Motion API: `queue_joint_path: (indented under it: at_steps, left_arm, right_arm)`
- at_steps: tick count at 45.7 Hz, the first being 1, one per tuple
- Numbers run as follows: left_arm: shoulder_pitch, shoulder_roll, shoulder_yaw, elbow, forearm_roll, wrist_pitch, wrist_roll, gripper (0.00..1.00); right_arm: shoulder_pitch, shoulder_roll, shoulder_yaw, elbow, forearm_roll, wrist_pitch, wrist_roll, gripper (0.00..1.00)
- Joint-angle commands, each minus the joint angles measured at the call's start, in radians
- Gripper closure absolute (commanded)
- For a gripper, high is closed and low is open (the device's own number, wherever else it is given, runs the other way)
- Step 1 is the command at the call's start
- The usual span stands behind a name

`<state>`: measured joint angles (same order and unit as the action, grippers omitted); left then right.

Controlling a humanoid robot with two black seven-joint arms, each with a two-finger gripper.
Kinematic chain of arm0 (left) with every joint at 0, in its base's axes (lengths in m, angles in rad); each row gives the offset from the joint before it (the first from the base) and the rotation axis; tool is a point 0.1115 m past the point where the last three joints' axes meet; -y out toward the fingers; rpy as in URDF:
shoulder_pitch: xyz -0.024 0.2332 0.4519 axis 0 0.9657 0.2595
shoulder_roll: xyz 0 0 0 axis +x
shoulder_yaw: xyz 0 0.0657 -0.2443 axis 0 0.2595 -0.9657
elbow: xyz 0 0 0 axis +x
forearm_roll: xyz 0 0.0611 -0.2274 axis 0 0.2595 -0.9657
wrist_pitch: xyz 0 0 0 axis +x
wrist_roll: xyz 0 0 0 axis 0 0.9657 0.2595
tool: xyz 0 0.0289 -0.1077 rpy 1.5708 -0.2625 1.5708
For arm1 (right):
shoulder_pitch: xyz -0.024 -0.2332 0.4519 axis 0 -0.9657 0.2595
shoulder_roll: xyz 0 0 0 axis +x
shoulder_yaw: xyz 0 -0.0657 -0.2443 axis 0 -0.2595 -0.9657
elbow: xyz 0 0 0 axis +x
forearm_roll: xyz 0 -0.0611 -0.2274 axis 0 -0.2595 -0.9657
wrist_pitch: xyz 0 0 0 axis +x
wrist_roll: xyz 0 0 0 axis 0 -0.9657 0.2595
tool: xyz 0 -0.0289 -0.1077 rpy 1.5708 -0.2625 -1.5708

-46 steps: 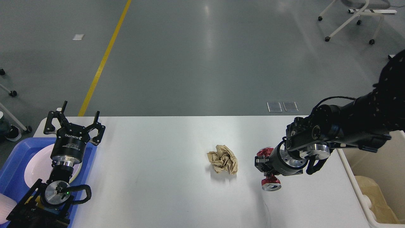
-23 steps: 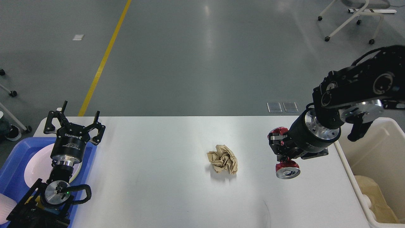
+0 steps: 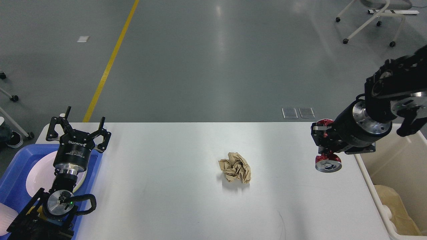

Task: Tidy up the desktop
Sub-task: 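Lift the red dumbbell and carry it into the white bin, then open the right gripper to drop the dumbbell in the bin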

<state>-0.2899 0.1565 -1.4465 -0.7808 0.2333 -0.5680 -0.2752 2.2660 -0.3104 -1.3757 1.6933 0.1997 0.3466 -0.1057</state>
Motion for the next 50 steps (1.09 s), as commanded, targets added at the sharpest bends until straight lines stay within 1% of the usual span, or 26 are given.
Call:
queue_joint_path:
  at_steps: [1,5,12,17,23,30,37,42,46,50]
  left_arm:
    - [0.0,0.0,0.0,0.0,0.0,0.0,-0.001,0.04]
    - [0.0,0.0,0.0,0.0,0.0,0.0,0.001,0.04]
    - [0.0,0.0,0.0,0.0,0.0,0.0,-0.001,0.04]
    - [0.0,0.0,0.0,0.0,0.0,0.0,0.001,0.04]
    - [0.0,0.0,0.0,0.0,0.0,0.0,-0.001,0.04]
    - [0.0,0.0,0.0,0.0,0.0,0.0,0.001,0.04]
    - [0.0,0.0,0.0,0.0,0.0,0.0,-0.001,0.04]
    - [0.0,0.0,0.0,0.0,0.0,0.0,-0.001,0.04]
    - [0.0,0.0,0.0,0.0,0.0,0.0,-0.001,0.04]
    - [0.0,0.0,0.0,0.0,0.0,0.0,0.001,0.04]
  right_arm:
    - [-0.097,-0.1,-0.074,-0.066,0.001,-0.096,0.0,1.0]
    - [-0.198,-0.191,-0.083,-0.147,-0.002,-0.132,0.0,1.0]
    - [-0.426,-0.305,-0.049,-0.371,0.001,-0.164,0.001,1.0]
    - [-0.607,-0.345,0.041,-0.53,-0.002,-0.172,0.001,1.0]
    - [-0.859,-0.346,0.171,-0.753,-0.003,-0.172,0.0,1.0]
    - [-1.153,-0.316,0.335,-1.027,-0.006,-0.179,0.0,1.0]
    - [-1.422,-0.216,0.495,-1.303,-0.008,-0.254,-0.005,1.0]
    - [-1.554,-0.125,0.546,-1.471,-0.01,-0.293,-0.008,1.0]
    - [-1.629,-0.067,0.547,-1.558,-0.01,-0.33,-0.009,1.0]
    - [-1.671,-0.032,0.541,-1.586,-0.011,-0.374,-0.009,1.0]
